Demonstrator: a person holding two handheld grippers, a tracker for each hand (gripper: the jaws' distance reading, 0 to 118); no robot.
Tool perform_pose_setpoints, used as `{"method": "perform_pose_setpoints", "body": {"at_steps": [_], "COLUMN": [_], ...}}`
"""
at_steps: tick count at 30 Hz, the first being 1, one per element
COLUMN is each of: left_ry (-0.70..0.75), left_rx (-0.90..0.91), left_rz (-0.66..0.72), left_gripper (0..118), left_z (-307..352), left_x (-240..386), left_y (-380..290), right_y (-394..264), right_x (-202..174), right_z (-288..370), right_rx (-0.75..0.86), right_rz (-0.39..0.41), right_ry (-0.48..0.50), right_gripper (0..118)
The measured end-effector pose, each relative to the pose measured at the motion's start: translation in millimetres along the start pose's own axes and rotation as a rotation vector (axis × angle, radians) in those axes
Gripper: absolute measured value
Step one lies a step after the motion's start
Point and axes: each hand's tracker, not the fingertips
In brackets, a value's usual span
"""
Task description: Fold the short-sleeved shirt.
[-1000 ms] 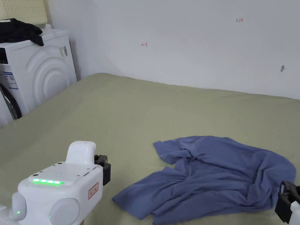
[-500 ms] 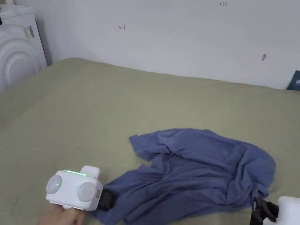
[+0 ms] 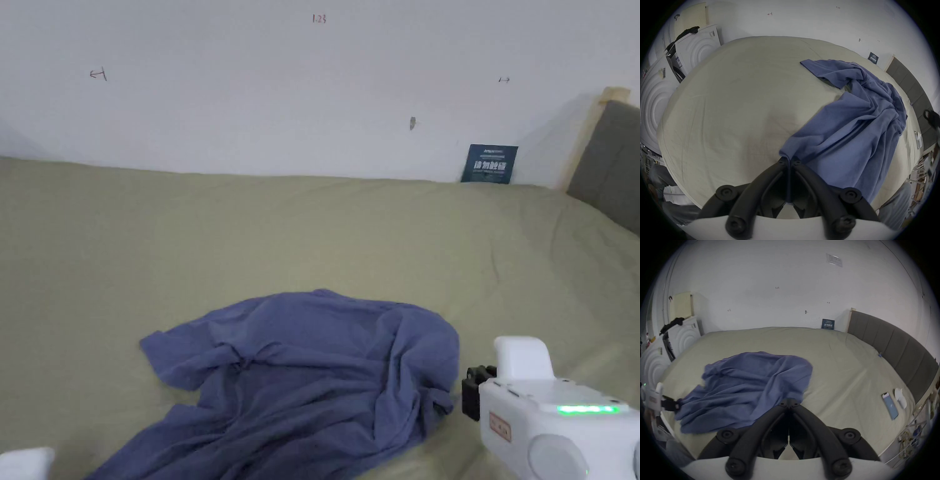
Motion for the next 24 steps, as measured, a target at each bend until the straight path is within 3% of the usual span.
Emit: {"method": "perform_pose_setpoints", "body": {"at_steps": [2,6,9,10,11,12,13,14,16,17,18,19,21,22,23,24], "left_ry": [-0.013,-0.019,-0.023,-0.026,-0.028,-0.03,-0.031,-0.032,-0.032,-0.032,-0.032,-0.032,-0.032,-0.029,-0.027,-0.027], "left_rx": [0.003,0.005,0.003,-0.003,-0.006,-0.007,-0.009,-0.012,-0.016,-0.018,-0.02,-0.021,-0.023,-0.024,-0.024,-0.027], "left_rz": [-0.001,-0.022,-0.02,-0.015,-0.01,-0.009,-0.01,-0.011,-0.022,-0.028,-0.031,-0.028,-0.033,-0.031,-0.03,-0.03], "left_gripper": [1,1,1,1,1,1,1,1,1,1,1,1,1,1,1,1], "left_z": [0.5,-0.7,0.5,-3.5,-3.1,-2.5,-2.0,-12.5,-13.4,-13.8,-13.8,-13.4,-13.6,-15.4,-14.1,-13.1], "left_x": [-0.5,1.3,1.6,2.5,2.8,3.3,4.2,-5.3,-5.8,-5.9,-5.9,-6.0,-6.2,-1.8,-0.6,-0.7], "left_y": [2.0,3.7,4.5,8.3,9.6,10.5,11.4,11.0,12.7,14.0,13.9,14.1,14.8,14.0,15.1,16.8], "right_y": [28.2,81.1,105.8,110.1,112.7,112.2,106.1,104.1,79.7,69.2,70.9,74.7,81.3,85.2,90.5,93.2], "right_x": [15.2,30.1,34.8,36.1,36.4,35.6,33.3,29.8,15.0,10.2,10.8,10.9,20.9,17.7,14.2,12.2], "right_z": [-44.9,-140.6,-208.0,-228.0,-245.1,-261.4,-275.8,-285.6,-288.6,-290.0,-282.0,-277.9,-273.7,-264.4,-253.5,-245.3], "right_rx": [-0.028,-0.097,-0.181,-0.224,-0.267,-0.33,-0.381,-0.345,-0.446,-0.469,-0.392,-0.42,-0.438,-0.422,-0.404,-0.413], "right_rz": [0.021,0.155,0.16,0.142,0.12,0.103,0.093,0.098,0.177,0.196,0.129,0.076,0.026,0.056,0.097,0.104], "right_ry": [-0.009,-0.049,-0.027,-0.013,-0.009,0.008,0.029,0.018,-0.054,-0.042,-0.043,-0.056,0.019,0.001,0.029,0.065], "right_gripper": [2,2,4,22,80,116,117,111,111,111,109,104,67,17,2,2]}}
